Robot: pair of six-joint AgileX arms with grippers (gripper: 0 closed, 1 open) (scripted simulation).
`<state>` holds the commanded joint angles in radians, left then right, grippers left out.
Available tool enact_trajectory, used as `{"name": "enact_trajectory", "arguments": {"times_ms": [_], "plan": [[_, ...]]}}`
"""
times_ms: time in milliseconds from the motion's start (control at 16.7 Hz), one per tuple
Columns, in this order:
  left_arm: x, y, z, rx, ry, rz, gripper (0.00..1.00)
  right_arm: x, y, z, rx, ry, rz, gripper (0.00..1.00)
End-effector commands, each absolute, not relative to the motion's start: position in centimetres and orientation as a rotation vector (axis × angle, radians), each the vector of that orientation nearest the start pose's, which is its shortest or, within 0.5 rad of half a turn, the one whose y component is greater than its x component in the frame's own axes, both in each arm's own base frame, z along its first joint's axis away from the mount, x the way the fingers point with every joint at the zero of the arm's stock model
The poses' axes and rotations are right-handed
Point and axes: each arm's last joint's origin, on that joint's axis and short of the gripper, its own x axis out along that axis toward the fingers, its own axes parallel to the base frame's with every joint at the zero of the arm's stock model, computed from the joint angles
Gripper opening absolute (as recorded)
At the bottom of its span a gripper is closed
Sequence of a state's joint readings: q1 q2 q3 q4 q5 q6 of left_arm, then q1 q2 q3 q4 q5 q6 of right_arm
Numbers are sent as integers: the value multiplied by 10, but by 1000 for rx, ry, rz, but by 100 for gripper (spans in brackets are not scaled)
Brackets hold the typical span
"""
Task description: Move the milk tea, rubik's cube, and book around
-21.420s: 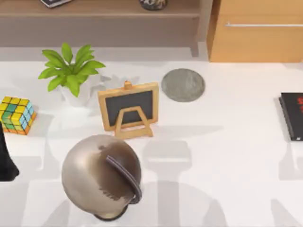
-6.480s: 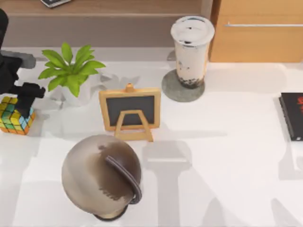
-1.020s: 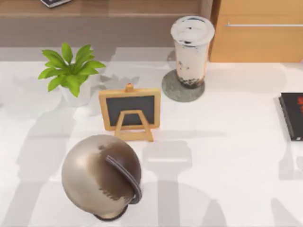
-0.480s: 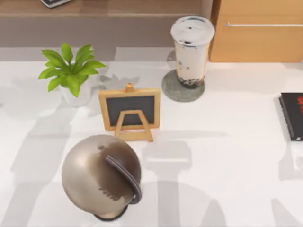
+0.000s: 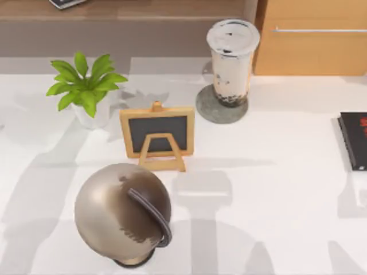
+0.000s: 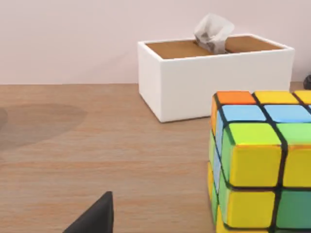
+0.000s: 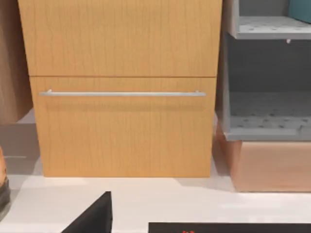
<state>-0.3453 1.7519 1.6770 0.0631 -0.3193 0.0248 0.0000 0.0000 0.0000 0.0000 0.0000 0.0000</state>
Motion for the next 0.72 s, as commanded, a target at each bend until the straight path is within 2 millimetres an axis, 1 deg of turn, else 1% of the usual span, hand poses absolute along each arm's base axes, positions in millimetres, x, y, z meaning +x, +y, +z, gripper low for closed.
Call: {"name": "enact_trajectory", "arguments": {"times_ms": [120, 240, 360, 540, 600, 720], "plan": [[373, -111, 403, 24, 23, -17, 100, 106, -1, 160, 0, 0, 0, 100], [337, -93, 402, 33, 30, -30, 100, 106, -1, 160, 0, 0, 0, 100], [298, -74, 393, 41, 40, -44, 100, 106, -1, 160, 0, 0, 0, 100], [237, -48, 369, 40, 44, -53, 100, 106, -1, 160, 0, 0, 0, 100], [215, -39, 357, 35, 36, -51, 100, 106, -1, 160, 0, 0, 0, 100], [171, -24, 325, 22, 12, -43, 100, 106, -1, 160, 0, 0, 0, 100]]}}
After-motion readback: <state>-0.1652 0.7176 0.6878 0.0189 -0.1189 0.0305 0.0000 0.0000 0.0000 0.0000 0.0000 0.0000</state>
